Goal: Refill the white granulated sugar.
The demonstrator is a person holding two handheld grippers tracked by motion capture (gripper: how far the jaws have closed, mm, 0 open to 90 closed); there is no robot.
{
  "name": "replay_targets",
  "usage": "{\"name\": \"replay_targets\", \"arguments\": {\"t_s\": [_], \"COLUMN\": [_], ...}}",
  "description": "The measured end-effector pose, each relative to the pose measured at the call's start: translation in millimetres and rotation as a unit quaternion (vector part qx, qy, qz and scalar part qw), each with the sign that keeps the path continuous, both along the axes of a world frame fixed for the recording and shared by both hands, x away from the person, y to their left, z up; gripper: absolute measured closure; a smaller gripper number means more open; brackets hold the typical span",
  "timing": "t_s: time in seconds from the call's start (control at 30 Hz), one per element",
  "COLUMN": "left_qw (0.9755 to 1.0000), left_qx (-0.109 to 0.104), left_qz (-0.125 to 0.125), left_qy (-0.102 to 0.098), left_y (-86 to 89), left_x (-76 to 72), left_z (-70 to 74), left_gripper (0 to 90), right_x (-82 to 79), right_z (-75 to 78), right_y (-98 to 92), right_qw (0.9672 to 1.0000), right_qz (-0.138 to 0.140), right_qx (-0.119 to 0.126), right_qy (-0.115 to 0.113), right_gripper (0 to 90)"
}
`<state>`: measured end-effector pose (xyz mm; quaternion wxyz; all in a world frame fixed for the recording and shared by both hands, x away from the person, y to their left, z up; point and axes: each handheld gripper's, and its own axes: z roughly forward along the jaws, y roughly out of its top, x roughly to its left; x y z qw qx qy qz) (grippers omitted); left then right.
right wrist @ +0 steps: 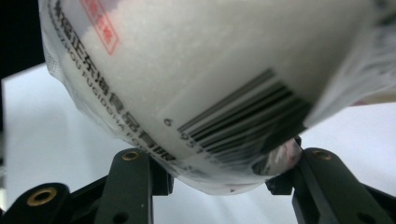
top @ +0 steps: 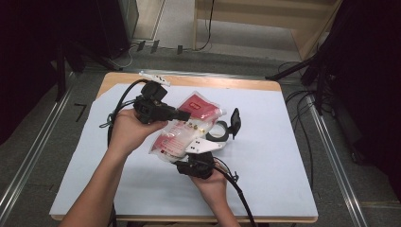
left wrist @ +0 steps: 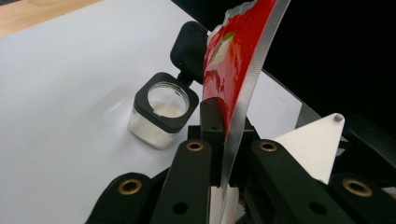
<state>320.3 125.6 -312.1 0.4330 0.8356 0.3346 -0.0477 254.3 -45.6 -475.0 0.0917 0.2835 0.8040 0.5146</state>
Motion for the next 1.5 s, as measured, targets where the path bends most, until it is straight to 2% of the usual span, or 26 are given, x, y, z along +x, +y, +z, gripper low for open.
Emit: {"name": "replay_targets", "arguments": {"t_s": [0.1, 0.2, 0.27, 0.4, 0.53, 0.7, 0.87, 1.0, 1.07, 1.13, 1.27, 1.3, 1.4, 1.5], "left_qw": [1.0000, 0.9996, 0.9991, 0.9985, 0.9967, 0.9976, 0.9980, 0.9978, 0.9977, 0.9972, 0.9966, 0.9961, 0.9958, 0.9951], "left_qx": [-0.009, -0.026, -0.039, -0.052, -0.078, -0.058, -0.046, -0.044, -0.042, -0.040, -0.039, -0.037, -0.039, -0.034], "left_qz": [-0.001, -0.009, -0.014, -0.006, -0.008, 0.009, 0.021, 0.034, 0.040, 0.047, 0.059, 0.062, 0.069, 0.080], "left_qy": [0.002, 0.001, -0.006, -0.019, -0.017, -0.038, -0.038, -0.037, -0.036, -0.044, -0.043, -0.051, -0.046, -0.049], "left_y": [3.4, 6.3, 7.5, 9.9, 16.2, 20.0, 25.6, 29.1, 32.3, 35.3, 40.4, 41.8, 45.6, 48.9], "left_x": [-1.2, -2.0, -3.5, -6.4, -7.1, -9.5, -4.3, 0.0, 2.6, 4.7, 10.8, 12.6, 18.5, 24.4], "left_z": [0.8, 2.9, 5.2, 10.6, 15.9, 20.3, 16.6, 13.3, 11.7, 10.3, 6.9, 5.4, 1.3, -4.0], "left_gripper": [89.7, 90.0, 90.0, 90.0, 90.0, 90.0, 90.0, 90.0, 90.0, 90.0, 90.0, 90.0, 90.0, 90.0], "right_x": [2.7, 6.8, 7.7, 9.8, 15.7, 18.2, 20.2, 19.3, 19.7, 19.8, 20.6, 21.0, 23.7, 25.3], "right_z": [-1.0, -1.2, 0.4, 5.5, 6.0, 2.7, 6.2, 9.8, 11.8, 14.3, 18.9, 19.8, 23.9, 26.9], "right_y": [-4.3, -11.3, -13.0, -15.8, -20.3, -26.6, -34.5, -41.1, -45.8, -50.1, -56.3, -58.0, -63.8, -68.4], "right_qw": [0.9999, 0.9994, 0.9995, 0.9997, 0.9991, 0.9980, 0.9958, 0.9952, 0.9952, 0.9953, 0.9957, 0.9955, 0.9954, 0.9951], "right_qz": [-0.003, -0.001, 0.002, 0.007, 0.027, 0.040, 0.059, 0.063, 0.065, 0.066, 0.066, 0.067, 0.069, 0.076], "right_qx": [-0.001, 0.011, 0.011, 0.005, -0.013, -0.015, -0.003, -0.021, -0.016, -0.009, -0.016, -0.012, -0.001, -0.004], "right_qy": [0.015, 0.034, 0.028, 0.022, 0.029, 0.047, 0.070, 0.072, 0.072, 0.070, 0.064, 0.066, 0.066, 0.062], "right_gripper": [54.7, 55.1, 55.3, 52.4, 51.6, 52.2, 52.8, 52.9, 52.9, 52.6, 52.7, 52.7, 52.7, 52.8]}}
